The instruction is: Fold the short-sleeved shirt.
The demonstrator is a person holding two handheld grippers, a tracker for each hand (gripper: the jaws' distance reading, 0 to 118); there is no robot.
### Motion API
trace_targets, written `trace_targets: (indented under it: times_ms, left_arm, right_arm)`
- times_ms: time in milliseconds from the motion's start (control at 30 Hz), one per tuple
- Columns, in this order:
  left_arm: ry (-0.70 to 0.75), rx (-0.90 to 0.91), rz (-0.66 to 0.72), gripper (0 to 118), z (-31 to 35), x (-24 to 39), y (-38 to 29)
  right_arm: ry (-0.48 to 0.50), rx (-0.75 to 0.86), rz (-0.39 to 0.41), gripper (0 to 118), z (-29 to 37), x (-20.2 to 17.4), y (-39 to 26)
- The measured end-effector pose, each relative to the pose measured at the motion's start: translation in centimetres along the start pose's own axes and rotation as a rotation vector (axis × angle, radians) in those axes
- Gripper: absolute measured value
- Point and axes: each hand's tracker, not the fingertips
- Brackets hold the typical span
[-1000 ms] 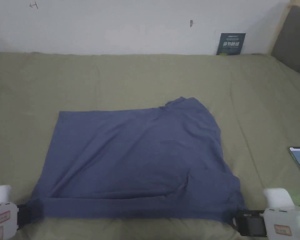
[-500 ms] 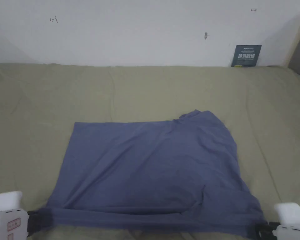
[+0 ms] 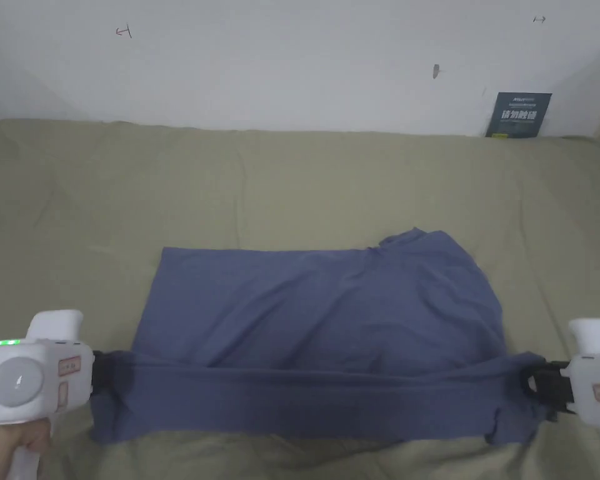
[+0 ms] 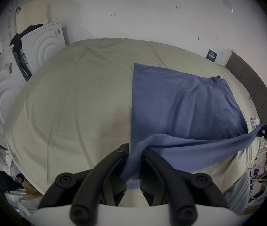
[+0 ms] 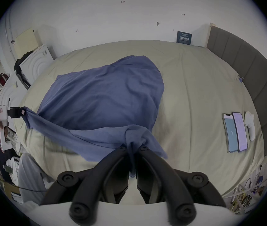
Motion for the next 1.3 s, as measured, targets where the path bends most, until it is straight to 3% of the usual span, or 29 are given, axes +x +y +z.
trace_targets:
  times_ms: [533, 567, 600, 633, 667, 700, 767, 933, 967, 1000, 1033, 1067, 1100, 1167, 1233, 1300]
  left_arm:
    - [0.023, -0.08, -0.034, 12, -9.3, 1.6, 5.2]
    - [0.023, -0.08, -0.025, 12, -9.5, 1.5, 5.1]
    - [0.015, -0.074, -0.001, 13, -9.5, 1.3, 5.0]
    - [0.001, -0.068, 0.015, 25, -9.3, 1.1, 4.9]
    - [0.026, -0.062, 0.019, 78, -9.0, 1.0, 4.7]
    - [0.057, -0.067, 0.019, 118, -8.9, 0.8, 4.6]
    - [0.132, -0.049, 0.016, 114, -7.9, 0.3, 2.3]
    - [0.087, -0.021, 0.024, 115, -2.3, -2.0, 1.4]
    - [0.088, -0.007, 0.042, 114, -1.4, -2.3, 0.5]
    - [0.071, -0.007, 0.05, 110, -0.8, -2.7, -0.6]
    - [0.053, -0.023, 0.063, 94, -0.4, -2.9, -1.5]
    - [0.03, -0.056, 0.076, 41, 0.0, -2.8, -2.2]
    - [0.02, -0.061, 0.07, 2, 0.2, -2.7, -3.1]
    - [0.055, -0.058, 0.049, 3, -0.1, -2.0, -4.6]
    - [0.012, -0.099, 0.042, 3, -0.6, -1.7, -5.3]
    - [-0.066, -0.11, 0.043, 3, -0.7, -1.3, -5.4]
  right_arm:
    - [-0.064, -0.16, -0.02, 10, -9.5, 1.2, 6.0]
    - [-0.079, -0.166, -0.02, 13, -9.7, 1.1, 5.9]
    - [-0.084, -0.169, -0.026, 25, -9.7, 1.2, 5.8]
    - [-0.104, -0.167, -0.041, 52, -9.6, 1.3, 5.6]
    - [-0.124, -0.156, -0.06, 97, -9.4, 1.4, 5.3]
    - [-0.118, -0.155, -0.059, 118, -9.0, 1.6, 5.0]
    - [-0.129, -0.091, -0.09, 118, -7.4, 2.0, 4.5]
    - [-0.122, -0.051, -0.098, 118, -3.5, 1.5, 0.8]
    - [-0.117, -0.053, -0.091, 111, -3.0, 1.1, -0.2]
    - [-0.094, -0.054, -0.079, 94, -2.5, 0.6, -1.1]
    - [-0.069, -0.04, -0.068, 61, -2.0, 0.1, -2.1]
    - [-0.069, -0.044, -0.063, 5, -1.6, -0.3, -3.0]
    - [-0.076, -0.042, -0.056, 0, -1.5, -1.0, -3.8]
    - [-0.075, -0.032, -0.044, 0, -1.5, -2.0, -5.4]
    - [0.004, -0.063, -0.064, 0, -1.8, -2.2, -6.3]
    - [-0.007, -0.067, -0.041, 0, -2.5, -1.8, -6.8]
